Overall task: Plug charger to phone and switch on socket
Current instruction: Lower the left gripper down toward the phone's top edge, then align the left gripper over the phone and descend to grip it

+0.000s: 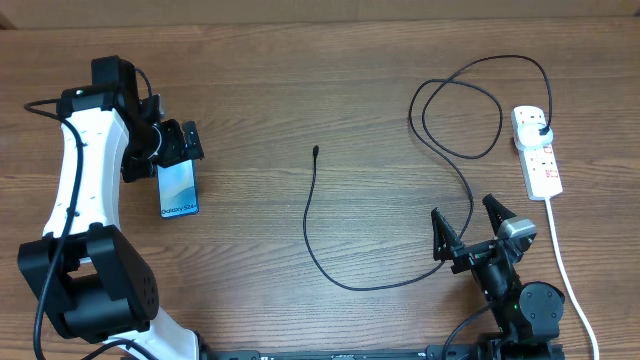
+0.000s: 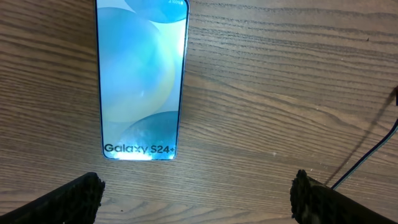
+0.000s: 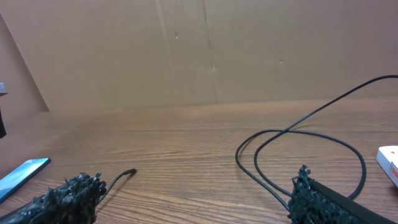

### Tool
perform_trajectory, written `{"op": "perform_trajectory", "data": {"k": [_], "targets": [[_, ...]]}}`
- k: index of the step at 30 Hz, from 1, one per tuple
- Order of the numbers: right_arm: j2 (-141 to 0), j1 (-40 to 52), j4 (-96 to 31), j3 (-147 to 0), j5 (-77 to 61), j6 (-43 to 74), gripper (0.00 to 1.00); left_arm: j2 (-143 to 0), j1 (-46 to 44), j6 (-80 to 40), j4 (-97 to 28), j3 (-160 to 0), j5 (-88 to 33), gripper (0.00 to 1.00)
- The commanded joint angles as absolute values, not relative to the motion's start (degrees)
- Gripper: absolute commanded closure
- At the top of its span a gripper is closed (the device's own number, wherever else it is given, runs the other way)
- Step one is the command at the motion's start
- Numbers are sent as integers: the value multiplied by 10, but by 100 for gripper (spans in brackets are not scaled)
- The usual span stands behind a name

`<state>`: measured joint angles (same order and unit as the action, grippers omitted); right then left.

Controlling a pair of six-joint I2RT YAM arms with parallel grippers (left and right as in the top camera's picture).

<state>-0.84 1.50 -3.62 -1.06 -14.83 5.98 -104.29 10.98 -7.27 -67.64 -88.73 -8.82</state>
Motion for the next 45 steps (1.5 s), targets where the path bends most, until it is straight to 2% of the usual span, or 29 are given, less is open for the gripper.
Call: {"op": "perform_trajectory", "data": {"k": [1, 45], "targets": [[-2, 13, -33, -5, -151, 59, 0, -1049, 113, -62, -674, -882, -97, 0], [-2, 13, -33, -5, -151, 59, 0, -1088, 113, -47, -663, -882, -15, 0]]}}
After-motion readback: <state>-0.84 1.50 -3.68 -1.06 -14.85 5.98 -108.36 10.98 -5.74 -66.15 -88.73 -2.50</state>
